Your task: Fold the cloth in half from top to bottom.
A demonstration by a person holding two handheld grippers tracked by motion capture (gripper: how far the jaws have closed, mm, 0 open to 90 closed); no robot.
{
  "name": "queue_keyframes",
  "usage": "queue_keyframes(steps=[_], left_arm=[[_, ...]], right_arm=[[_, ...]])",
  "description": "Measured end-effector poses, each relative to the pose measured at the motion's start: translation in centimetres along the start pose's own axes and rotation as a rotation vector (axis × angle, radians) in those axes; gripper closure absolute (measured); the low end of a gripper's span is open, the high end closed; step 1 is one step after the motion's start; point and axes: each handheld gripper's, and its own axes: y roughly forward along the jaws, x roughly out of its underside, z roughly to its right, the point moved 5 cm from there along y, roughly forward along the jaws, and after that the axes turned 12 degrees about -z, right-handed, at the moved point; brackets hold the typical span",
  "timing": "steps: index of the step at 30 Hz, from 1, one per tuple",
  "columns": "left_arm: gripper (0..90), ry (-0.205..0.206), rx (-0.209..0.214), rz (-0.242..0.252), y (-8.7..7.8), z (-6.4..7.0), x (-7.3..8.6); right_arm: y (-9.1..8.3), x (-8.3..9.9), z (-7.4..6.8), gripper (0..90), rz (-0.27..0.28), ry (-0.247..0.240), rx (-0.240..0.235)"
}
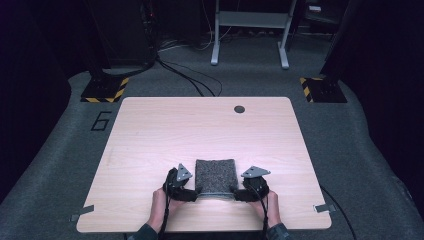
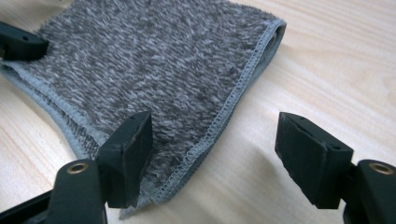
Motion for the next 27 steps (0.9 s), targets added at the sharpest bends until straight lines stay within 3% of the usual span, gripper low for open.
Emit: queue_keyframes(steps=[1, 10, 14, 15, 20, 23, 27], left_arm=[[19.3, 0.000, -0.015, 0.006, 0.1, 0.0, 0.0], [18.9, -0.024, 0.003, 0.013, 0.2, -0.2, 0.4], [16.7, -0.027, 0.004, 0.008, 0.0, -0.4, 0.3], [15.1, -0.045, 0.021, 0.031, -0.1, -0.4, 0.3], [13.9, -0.077, 0.026, 0.063, -1.2, -0.9, 1.0], [12.4, -0.100, 0.002, 0.071, -2.1, -1.7, 1.8], [11.2, -0.128, -0.040, 0.069, -3.1, -3.1, 3.2]], right_arm=[[0.1, 0.1, 0.0, 27.3, 0.001, -0.005, 0.003], [0.5, 0.5, 0.1, 20.6, 0.020, 0.048, -0.006], [0.5, 0.5, 0.3, 17.7, 0.025, 0.039, 0.004], [0.4, 0.4, 0.3, 17.4, 0.031, 0.034, 0.000], [-0.8, 0.4, 0.7, 16.5, 0.079, 0.054, -0.003], [-1.6, 0.7, 1.1, 16.2, 0.099, 0.086, -0.010], [-2.9, 2.1, 2.9, 15.9, 0.121, 0.135, 0.018]])
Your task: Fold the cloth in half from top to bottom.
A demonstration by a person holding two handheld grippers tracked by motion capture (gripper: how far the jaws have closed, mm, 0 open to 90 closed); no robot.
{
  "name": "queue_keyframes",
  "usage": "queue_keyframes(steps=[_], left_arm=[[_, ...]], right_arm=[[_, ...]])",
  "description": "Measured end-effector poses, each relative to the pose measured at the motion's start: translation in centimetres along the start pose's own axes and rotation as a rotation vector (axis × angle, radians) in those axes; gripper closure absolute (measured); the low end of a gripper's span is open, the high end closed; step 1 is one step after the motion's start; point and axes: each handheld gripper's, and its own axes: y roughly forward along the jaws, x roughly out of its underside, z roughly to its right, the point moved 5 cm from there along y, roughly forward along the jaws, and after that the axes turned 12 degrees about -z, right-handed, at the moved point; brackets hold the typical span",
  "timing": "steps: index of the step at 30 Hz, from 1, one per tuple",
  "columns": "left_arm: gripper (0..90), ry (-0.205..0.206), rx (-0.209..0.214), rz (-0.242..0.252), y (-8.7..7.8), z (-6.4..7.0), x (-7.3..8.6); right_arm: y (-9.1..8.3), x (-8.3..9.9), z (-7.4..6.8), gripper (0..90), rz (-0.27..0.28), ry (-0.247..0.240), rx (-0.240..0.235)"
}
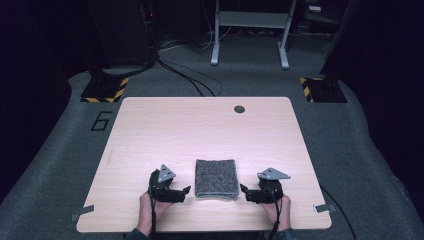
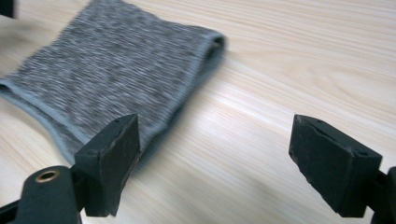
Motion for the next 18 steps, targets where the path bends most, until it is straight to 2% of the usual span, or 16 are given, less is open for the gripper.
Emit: queue_keyframes(steps=[5, 10, 13, 16, 18], left_arm=[[10.5, -0.050, -0.064, -0.022, -0.6, -2.0, 1.9], [9.7, -0.094, -0.091, -0.059, -1.0, -3.9, 3.6], [9.5, -0.127, -0.110, -0.048, -1.2, -4.7, 4.1], [9.5, -0.141, -0.125, -0.036, -1.3, -5.3, 4.3], [9.1, -0.137, -0.136, -0.050, -1.4, -5.6, 4.4]], right_arm=[[-0.8, 2.2, 2.8, 15.8, -0.021, 0.054, 0.070], [-1.4, 3.9, 5.1, 14.3, -0.059, 0.110, 0.132], [-1.9, 4.3, 6.1, 14.4, -0.059, 0.128, 0.164], [-2.0, 4.5, 6.8, 14.4, -0.081, 0.133, 0.190], [-2.0, 4.6, 7.3, 14.0, -0.086, 0.118, 0.202]])
